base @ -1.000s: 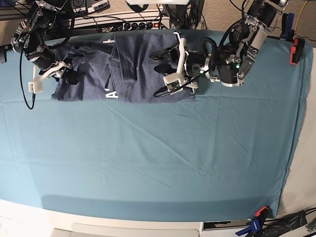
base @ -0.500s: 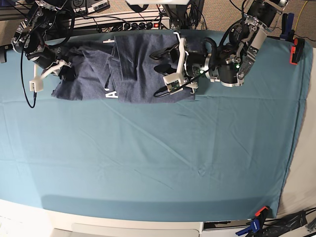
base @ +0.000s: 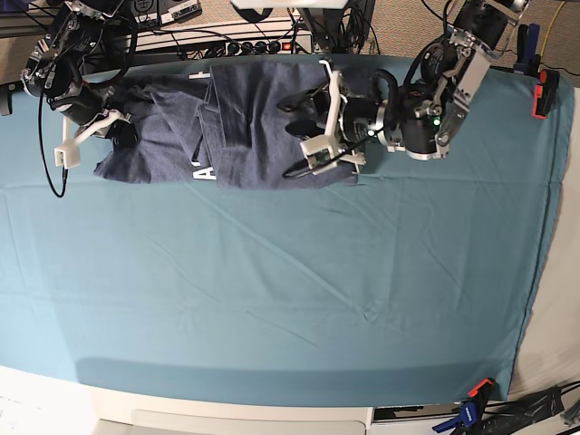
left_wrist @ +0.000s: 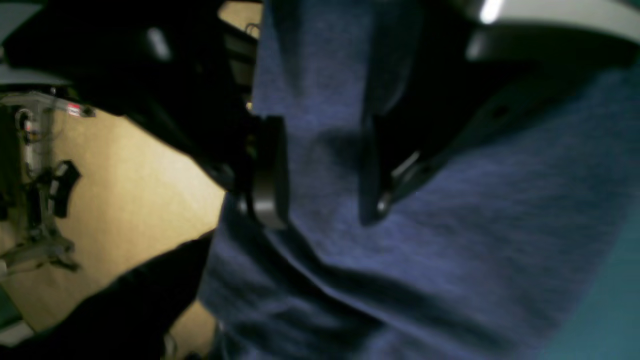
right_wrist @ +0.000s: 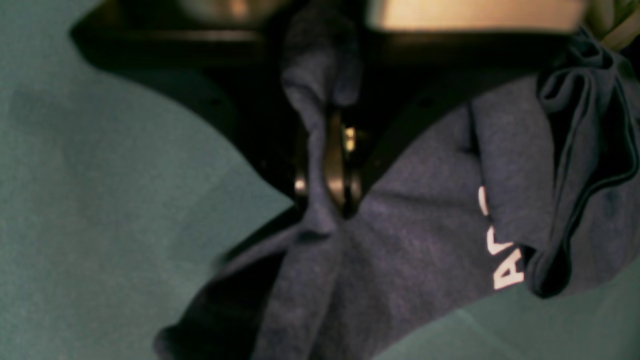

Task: Fold the T-shirt properly
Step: 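Open the left gripper and withdraw it from the folded shirt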

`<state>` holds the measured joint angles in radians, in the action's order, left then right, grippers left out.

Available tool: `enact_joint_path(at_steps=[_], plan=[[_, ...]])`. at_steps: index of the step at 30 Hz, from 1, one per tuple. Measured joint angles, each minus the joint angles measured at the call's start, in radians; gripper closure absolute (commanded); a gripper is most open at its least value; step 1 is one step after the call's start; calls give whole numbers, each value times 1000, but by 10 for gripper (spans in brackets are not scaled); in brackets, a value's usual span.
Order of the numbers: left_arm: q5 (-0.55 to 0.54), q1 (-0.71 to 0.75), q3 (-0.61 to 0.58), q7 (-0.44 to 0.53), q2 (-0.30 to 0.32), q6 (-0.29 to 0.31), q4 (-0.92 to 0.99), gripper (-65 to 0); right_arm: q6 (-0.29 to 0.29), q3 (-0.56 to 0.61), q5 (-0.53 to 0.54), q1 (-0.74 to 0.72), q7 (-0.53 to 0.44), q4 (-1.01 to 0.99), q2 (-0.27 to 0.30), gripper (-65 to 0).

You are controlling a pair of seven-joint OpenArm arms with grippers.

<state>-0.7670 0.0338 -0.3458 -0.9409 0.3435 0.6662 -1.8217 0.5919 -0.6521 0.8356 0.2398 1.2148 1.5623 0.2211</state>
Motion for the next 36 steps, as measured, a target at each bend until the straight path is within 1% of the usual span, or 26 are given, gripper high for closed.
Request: enact_joint_path(at_steps=[2, 3, 5, 9, 10, 13, 16, 20, 23, 25, 27, 31, 36], plan=[[-2, -1, 47, 0, 0, -8, -35, -249, 0, 0, 0, 1, 0, 0, 0, 0], [-3, -1, 74, 3, 0, -31, -52, -249, 0, 1, 0, 1, -1, 0, 0, 0], [-1, -1, 134, 7, 1, -43, -72, -249, 0, 1, 0, 1, 0, 0, 0, 0], [-5, 5, 249, 0, 16, -44, -78, -249, -2, 1, 14, 1, 14, 3, 0, 0], [-16, 11, 273, 0, 27, -44, -78, -249, -5, 1, 31, 2, 35, 9, 0, 0], [-38, 43, 340, 0, 52, -44, -78, -249, 29, 4, 64, 9, 103, 43, -5, 0], [-62, 86, 401, -5, 80, -41, -78, -249, 37, 7, 89, 16, 160, 99, -11, 0], [-76, 149, 494, -8, 98, -41, -79, -249, 37, 7, 120, 15, 178, 189, -8, 0], [-101, 196, 566, -19, 97, -39, -78, -249, 37, 7, 113, 19, 189, 254, -8, 0], [-130, 224, 611, -30, 97, -14, -79, -249, 37, 7, 114, 21, 197, 304, -8, 0], [-143, 253, 649, -30, 97, -14, -79, -249, 37, 7, 119, 21, 203, 357, -9, 0], [-142, 296, 712, -30, 97, -14, -79, -249, 38, 7, 167, 21, 201, 444, -9, 0], [-145, 332, 752, -30, 97, -14, -79, -249, 38, 7, 168, 26, 203, 493, -10, 0]])
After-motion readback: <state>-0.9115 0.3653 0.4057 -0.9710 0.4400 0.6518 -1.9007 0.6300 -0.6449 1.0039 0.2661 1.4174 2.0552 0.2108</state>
